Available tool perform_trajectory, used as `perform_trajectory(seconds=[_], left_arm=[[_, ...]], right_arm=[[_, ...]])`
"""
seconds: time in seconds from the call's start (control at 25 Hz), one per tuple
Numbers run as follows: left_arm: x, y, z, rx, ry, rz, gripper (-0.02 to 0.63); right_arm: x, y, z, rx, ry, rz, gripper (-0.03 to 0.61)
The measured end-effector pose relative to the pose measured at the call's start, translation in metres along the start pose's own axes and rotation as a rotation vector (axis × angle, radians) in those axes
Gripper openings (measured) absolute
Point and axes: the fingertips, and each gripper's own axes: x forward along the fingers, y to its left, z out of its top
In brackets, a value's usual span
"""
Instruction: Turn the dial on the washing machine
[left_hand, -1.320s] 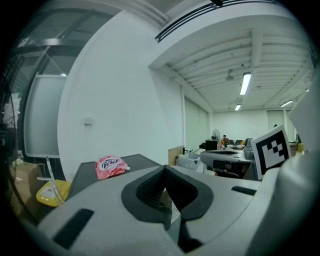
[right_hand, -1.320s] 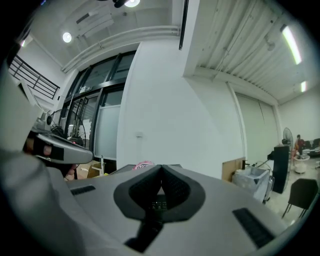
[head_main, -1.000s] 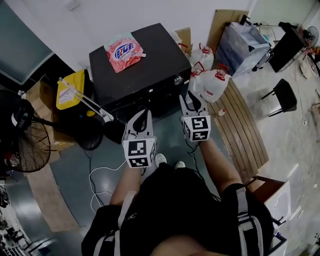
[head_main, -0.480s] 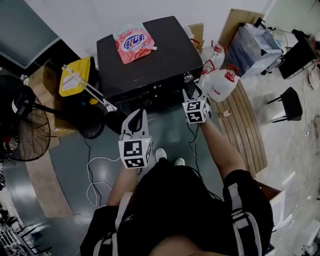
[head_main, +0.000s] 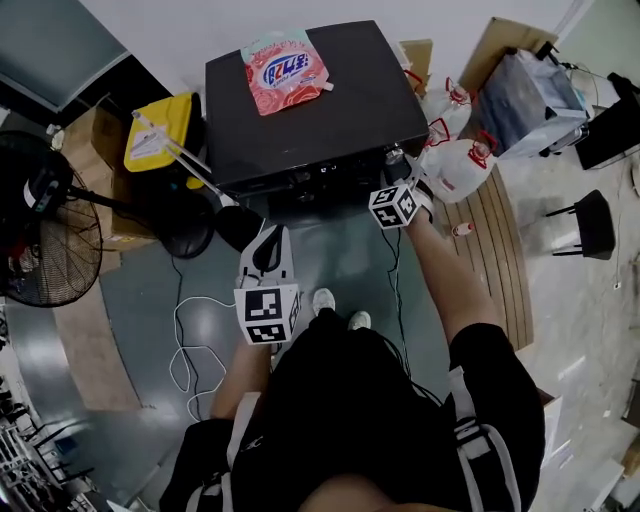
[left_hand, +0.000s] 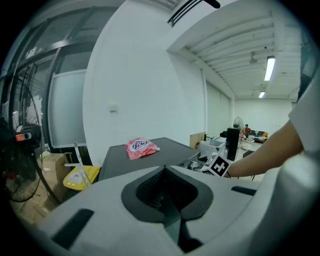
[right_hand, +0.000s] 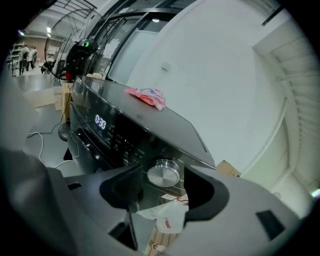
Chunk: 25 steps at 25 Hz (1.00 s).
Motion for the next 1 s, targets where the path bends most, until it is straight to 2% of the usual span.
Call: perform_trajectory(seconds=[0.24, 0.6, 0.68, 0.84, 0.88, 1.0], left_arm=[[0.004, 0.015, -0.009, -0.006, 0.024, 0.021, -0.005], [0.015, 0.022, -0.02, -0.011, 0.048, 0.021, -0.005], [0.017, 0.022, -0.021, -0.01, 0.051, 0.018, -0.005], [0.022, 0.018, -0.02, -0.011, 0.048, 0.01, -0.005], [0.023, 0.018, -0.019, -0.01, 0.049, 0.009, -0.005], [0.024, 0.017, -0.019, -0.011, 0.049, 0.007, -0.005]], right_arm=[[0.025, 0.004, -0.011, -0.085, 0.044, -0.064, 0.225], [0.041, 0.004, -0.018, -0.335, 0.073, -0.142, 0.236], [0.041, 0.004, -0.019, -0.281, 0.069, -0.133, 0.244], [0.042, -0.001, -0.019, 0.067, 0.037, 0.006, 0.242], [0.042, -0.002, -0.018, 0.098, 0.03, 0.025, 0.242], [0.041, -0.002, -0.018, 0.096, 0.016, 0.043, 0.242]])
